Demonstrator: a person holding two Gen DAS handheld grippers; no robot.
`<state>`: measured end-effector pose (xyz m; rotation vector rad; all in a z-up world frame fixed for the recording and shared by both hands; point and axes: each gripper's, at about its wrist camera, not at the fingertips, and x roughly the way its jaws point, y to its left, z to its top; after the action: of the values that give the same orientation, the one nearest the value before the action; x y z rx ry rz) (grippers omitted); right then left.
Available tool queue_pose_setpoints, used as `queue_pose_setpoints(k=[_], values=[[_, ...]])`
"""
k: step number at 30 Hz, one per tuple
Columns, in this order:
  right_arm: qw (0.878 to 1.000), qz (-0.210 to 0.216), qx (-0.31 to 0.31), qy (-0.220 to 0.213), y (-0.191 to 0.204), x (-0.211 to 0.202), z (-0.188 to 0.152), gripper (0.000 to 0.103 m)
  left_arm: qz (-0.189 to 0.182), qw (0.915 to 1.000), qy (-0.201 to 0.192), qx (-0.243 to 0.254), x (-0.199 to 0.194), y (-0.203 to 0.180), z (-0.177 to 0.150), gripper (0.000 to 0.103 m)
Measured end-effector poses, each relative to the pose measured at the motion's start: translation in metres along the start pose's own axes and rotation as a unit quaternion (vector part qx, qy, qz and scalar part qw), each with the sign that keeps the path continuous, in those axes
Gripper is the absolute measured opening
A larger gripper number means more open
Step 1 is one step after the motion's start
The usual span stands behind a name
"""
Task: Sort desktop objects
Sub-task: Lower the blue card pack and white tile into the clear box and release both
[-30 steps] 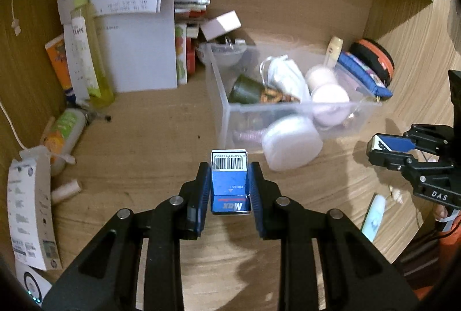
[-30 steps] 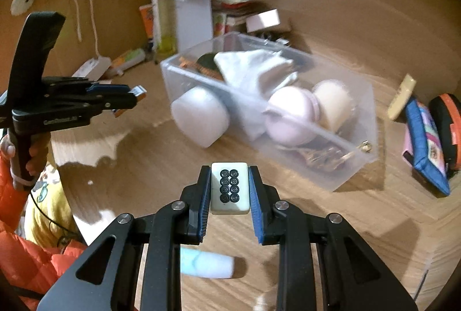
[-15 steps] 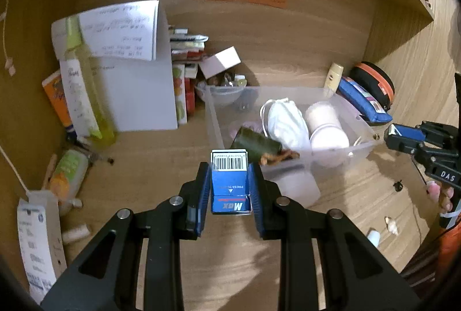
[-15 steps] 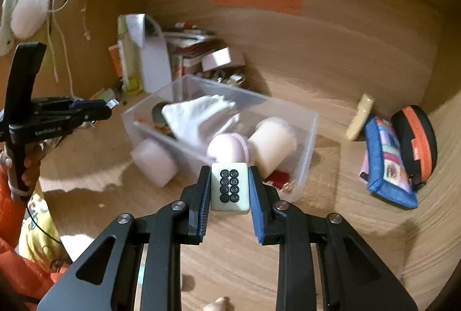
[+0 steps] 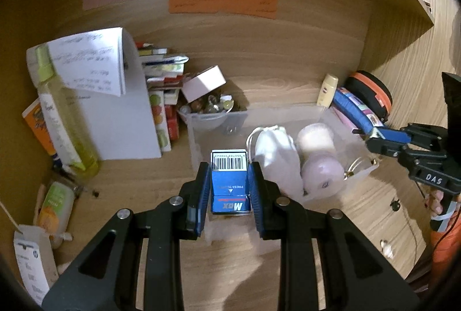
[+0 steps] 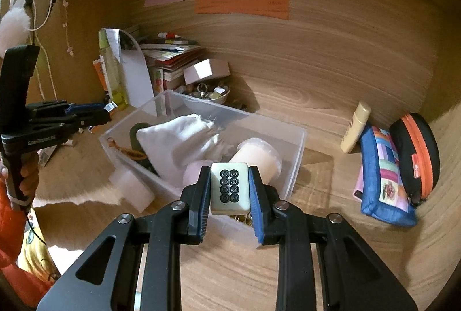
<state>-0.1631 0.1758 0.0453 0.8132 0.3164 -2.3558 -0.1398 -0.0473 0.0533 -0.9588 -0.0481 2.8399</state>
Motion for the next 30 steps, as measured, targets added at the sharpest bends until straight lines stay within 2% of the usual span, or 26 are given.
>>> queue_pose_setpoints(k=[13, 24, 30], values=[[1.000, 0.016, -0.013, 0.007, 0.007, 0.039, 0.028, 0.022, -0.017, 0.9994, 0.029, 0.007, 0.044, -0.008, 0.020, 0.026], [0.999, 0.022, 0.003, 0.037, 0.005, 0.075, 0.022, 0.022, -0.027, 0.9976, 0.064, 0.002, 0.074, 0.001, 0.009, 0.026], [0.999, 0.010, -0.014, 0.040, 0.009, 0.081, 0.019, 0.022, -0.027, 0.9977, 0.063, 0.002, 0.074, 0.003, 0.008, 0.027]])
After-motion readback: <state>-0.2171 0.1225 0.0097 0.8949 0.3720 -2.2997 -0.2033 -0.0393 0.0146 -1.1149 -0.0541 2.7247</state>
